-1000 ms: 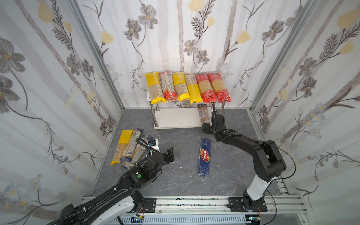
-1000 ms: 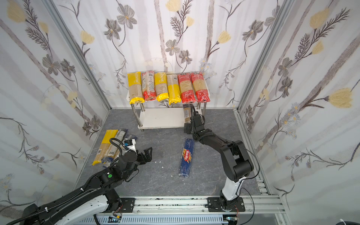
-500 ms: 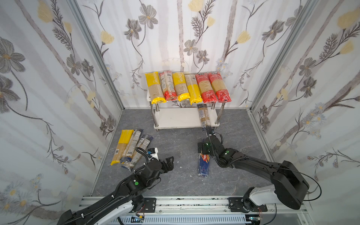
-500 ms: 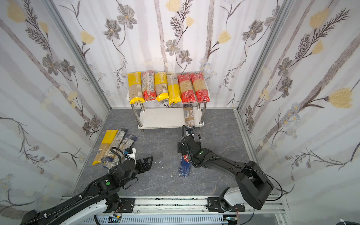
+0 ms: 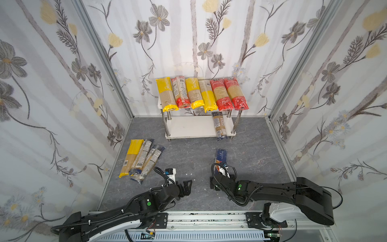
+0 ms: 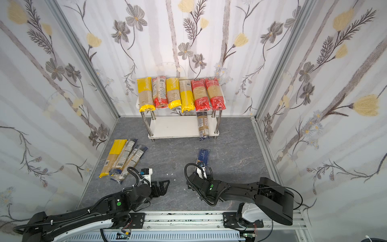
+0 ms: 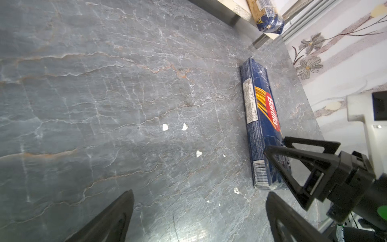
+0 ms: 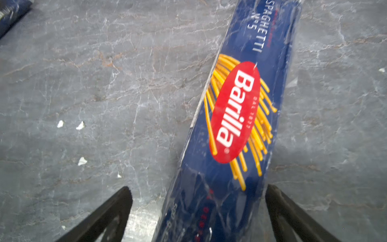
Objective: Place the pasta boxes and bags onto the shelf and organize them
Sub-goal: 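Lower the right gripper onto the blue Barilla box and close it, then lift the Barilla box upright and carry it to the lower shelf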
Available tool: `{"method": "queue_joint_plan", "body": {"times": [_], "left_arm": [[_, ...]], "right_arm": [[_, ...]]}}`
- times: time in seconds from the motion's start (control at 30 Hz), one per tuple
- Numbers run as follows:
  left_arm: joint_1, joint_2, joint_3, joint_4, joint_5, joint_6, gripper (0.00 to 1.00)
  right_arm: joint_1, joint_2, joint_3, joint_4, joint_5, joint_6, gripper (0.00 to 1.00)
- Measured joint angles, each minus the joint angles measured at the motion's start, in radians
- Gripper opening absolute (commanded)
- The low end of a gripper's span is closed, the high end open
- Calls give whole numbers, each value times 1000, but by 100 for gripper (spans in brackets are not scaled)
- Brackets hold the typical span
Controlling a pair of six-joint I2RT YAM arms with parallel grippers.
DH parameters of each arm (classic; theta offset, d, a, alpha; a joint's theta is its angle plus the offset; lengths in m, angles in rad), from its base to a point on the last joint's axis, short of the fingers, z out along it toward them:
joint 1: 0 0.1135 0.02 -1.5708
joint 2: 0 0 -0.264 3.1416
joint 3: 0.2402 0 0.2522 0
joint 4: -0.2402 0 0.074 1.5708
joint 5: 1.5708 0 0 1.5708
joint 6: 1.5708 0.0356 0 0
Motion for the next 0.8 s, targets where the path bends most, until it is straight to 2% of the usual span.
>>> {"method": "queue_joint_plan", "body": {"times": [0.23, 0.5, 0.73, 0.8], "left_arm": [[-27, -60, -58, -24, -11, -62, 100], [-43, -59, -59, -34, -29, -94, 100], [-50, -41, -45, -39, -46, -97, 100], [-51, -34, -39, -42, -48, -97, 100]], "right_arm": [[89, 81, 16, -18, 92, 80, 100], [116, 91, -56, 5, 101, 134, 100], [131, 110, -113, 106, 182, 149, 99], [131, 116, -117, 121, 194, 149, 96]]}}
